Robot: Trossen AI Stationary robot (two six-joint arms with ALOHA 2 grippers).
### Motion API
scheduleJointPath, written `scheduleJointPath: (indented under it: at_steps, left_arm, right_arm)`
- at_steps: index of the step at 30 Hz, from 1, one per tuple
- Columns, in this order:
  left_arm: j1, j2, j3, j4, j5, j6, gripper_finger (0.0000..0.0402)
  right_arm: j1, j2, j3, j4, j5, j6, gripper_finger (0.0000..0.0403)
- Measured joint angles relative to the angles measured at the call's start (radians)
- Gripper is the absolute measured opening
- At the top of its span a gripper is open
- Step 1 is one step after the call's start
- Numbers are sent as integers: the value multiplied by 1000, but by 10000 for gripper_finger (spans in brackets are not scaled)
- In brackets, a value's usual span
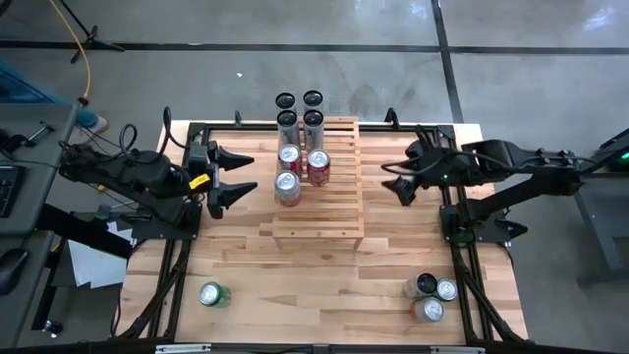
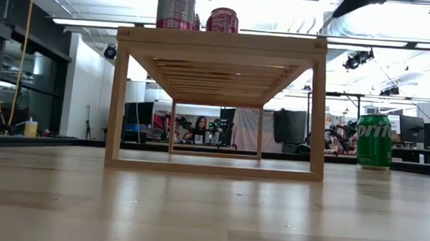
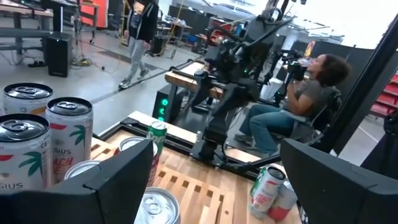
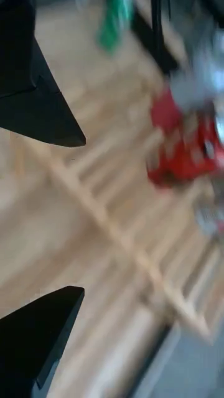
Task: Place canned beverage on shelf
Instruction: Put the pink white soda can on the shelf aligned with the other pink white soda can
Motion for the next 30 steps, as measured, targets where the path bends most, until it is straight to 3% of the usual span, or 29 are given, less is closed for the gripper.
scheduleJointPath:
  at_steps: [7, 14, 21, 30]
  left_arm:
    - [3, 0, 0, -3, -2, 0, 342]
    - [3, 0, 0, -4, -2, -1, 342]
    - [3, 0, 0, -5, -2, -1, 342]
    - [3, 0, 0, -5, 0, -1, 342]
  right_arm:
    - [79, 37, 1, 199, -308, 85, 371]
    - [312, 156, 2, 26, -464, 317, 371]
    - [571, 216, 1, -40, -578, 730, 371]
    - [832, 286, 1, -82, -576, 1358, 371]
